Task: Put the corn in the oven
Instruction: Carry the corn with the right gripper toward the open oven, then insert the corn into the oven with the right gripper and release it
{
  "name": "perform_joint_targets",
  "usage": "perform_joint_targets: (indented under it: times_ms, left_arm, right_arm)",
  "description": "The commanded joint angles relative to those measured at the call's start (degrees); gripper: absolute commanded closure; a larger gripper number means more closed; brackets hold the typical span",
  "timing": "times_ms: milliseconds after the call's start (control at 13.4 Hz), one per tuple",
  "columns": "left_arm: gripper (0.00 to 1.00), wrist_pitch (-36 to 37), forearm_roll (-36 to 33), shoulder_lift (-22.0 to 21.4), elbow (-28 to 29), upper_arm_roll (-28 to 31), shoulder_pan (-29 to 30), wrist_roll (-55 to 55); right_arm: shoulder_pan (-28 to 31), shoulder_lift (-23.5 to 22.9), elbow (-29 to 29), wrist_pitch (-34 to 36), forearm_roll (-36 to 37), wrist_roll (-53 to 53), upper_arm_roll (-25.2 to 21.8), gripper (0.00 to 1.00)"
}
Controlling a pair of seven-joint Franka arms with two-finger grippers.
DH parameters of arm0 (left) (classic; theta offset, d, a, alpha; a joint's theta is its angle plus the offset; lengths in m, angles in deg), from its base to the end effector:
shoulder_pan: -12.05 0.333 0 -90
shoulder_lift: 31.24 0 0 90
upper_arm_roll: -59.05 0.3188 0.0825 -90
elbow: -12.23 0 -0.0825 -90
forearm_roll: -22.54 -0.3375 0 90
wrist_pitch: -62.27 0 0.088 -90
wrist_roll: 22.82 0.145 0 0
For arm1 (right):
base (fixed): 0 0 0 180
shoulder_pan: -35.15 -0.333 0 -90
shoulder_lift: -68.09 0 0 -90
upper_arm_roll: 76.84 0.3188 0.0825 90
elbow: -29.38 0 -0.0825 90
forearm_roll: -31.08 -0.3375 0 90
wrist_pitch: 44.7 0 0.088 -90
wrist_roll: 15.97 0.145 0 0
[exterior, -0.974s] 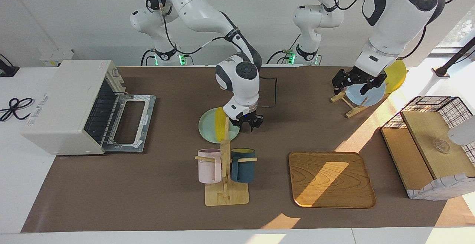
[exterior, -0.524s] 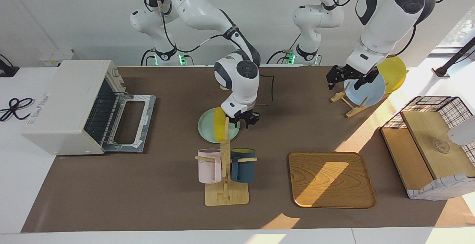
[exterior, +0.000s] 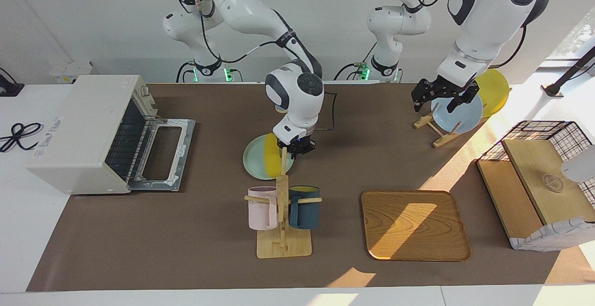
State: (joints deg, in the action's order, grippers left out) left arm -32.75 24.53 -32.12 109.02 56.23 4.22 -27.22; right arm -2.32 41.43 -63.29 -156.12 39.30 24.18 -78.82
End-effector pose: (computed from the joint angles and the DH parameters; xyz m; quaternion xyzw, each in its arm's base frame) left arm 0.4979 -0.0986 0.5541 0.9984 -0.0528 -0.0099 0.0157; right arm 0.5114 0.3494 0.3331 0.9950 -0.0085 -0.0098 0.0995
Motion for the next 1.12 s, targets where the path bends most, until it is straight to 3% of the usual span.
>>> perform_joint_targets:
  times_ms: [0, 150, 374, 824, 1048]
  left_arm:
    - [0.0, 1.2, -0.8, 0.3, -0.9, 0.1, -0.3, 0.6]
    - [0.0, 1.1, -0.8, -0.5, 0.1, 0.1, -0.3, 0.7]
    - [0.0, 1.3, -0.8, -1.0, 0.1, 0.1, -0.1, 0.8]
    - [0.0, 1.5, -0.8, -1.2, 0.2, 0.0, 0.3, 0.6]
    - [0.0, 1.5, -0.8, -1.7, 0.9, 0.0, 0.3, 0.6]
  right_arm:
    - [4.5, 0.0, 3.9, 8.2, 3.5, -5.9, 0.0, 1.0]
    - [9.3, 4.7, -0.6, 11.0, 4.4, -6.8, 0.0, 1.0]
    - [18.1, 13.5, -11.8, 9.0, 4.4, -15.8, 0.1, 1.0]
    - [29.2, 21.5, -18.4, 11.1, 4.5, -29.0, 0.0, 1.0]
    - [36.0, 22.0, -20.8, 8.5, 4.4, -36.3, 0.2, 1.0]
